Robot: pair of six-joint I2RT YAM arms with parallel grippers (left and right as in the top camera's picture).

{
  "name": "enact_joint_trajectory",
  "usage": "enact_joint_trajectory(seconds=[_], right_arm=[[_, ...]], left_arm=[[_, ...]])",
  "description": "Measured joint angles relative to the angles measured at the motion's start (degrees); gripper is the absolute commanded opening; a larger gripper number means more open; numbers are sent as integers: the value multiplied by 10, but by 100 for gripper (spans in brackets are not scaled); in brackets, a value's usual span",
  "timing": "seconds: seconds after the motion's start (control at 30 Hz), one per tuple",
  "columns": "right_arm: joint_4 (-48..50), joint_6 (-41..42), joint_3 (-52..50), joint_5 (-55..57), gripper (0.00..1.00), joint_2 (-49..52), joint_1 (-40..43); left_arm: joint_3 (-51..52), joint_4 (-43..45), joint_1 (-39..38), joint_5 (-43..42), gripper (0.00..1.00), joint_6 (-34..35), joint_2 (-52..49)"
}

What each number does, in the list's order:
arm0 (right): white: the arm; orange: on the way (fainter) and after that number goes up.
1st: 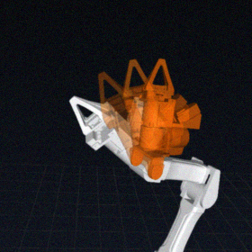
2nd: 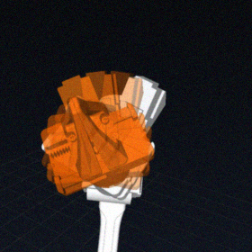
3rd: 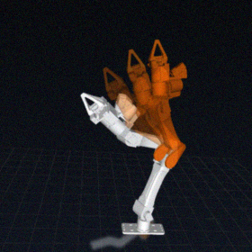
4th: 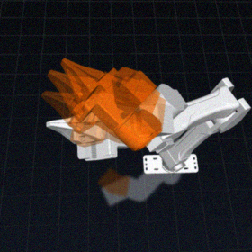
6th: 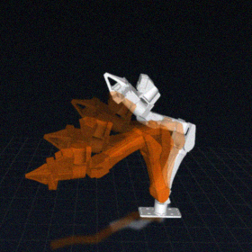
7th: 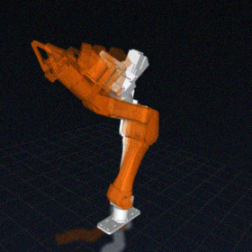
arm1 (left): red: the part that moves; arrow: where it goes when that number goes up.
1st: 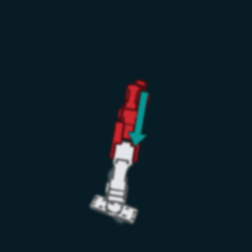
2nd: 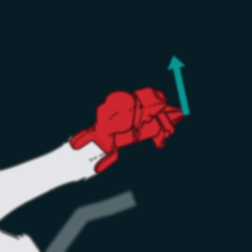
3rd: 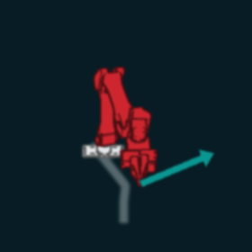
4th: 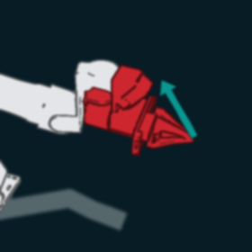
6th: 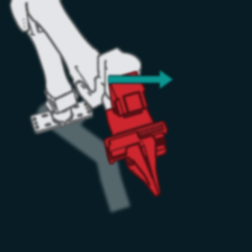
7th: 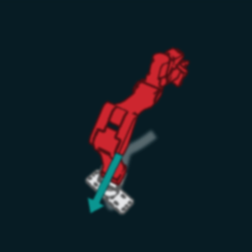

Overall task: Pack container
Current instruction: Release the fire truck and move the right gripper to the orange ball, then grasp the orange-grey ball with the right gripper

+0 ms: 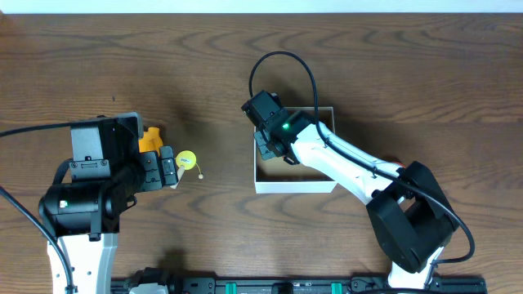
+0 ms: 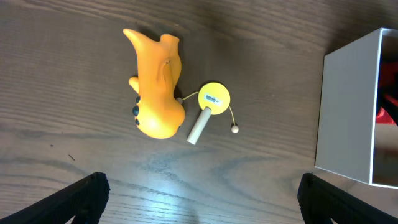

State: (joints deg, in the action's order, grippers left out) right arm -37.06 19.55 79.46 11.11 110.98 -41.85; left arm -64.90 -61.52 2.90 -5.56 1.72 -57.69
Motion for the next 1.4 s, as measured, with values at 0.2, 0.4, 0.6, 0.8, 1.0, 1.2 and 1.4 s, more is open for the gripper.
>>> enact_joint_trajectory(seconds=[0.2, 0.4, 0.6, 0.8, 1.0, 1.2, 1.4], right_arm=[[40, -58, 0, -17, 24, 0, -1], [37, -80, 12, -10, 36, 0, -1], [-52, -26, 65, 40, 66, -45, 23], [-189, 86, 97, 54, 99, -189, 153], [-336, 182, 101, 21, 99, -262, 331], [-355, 212, 48, -20, 99, -261, 446], [-294, 221, -70, -54, 99, -259, 482]], left_arm=[[0, 0, 0, 0, 98, 0, 0], [0, 0, 0, 0, 98, 0, 0], [0, 0, 0, 0, 98, 0, 0], [0, 0, 0, 0, 98, 0, 0], [0, 0, 0, 0, 98, 0, 0], [0, 0, 0, 0, 98, 0, 0], [0, 0, 0, 0, 98, 0, 0]])
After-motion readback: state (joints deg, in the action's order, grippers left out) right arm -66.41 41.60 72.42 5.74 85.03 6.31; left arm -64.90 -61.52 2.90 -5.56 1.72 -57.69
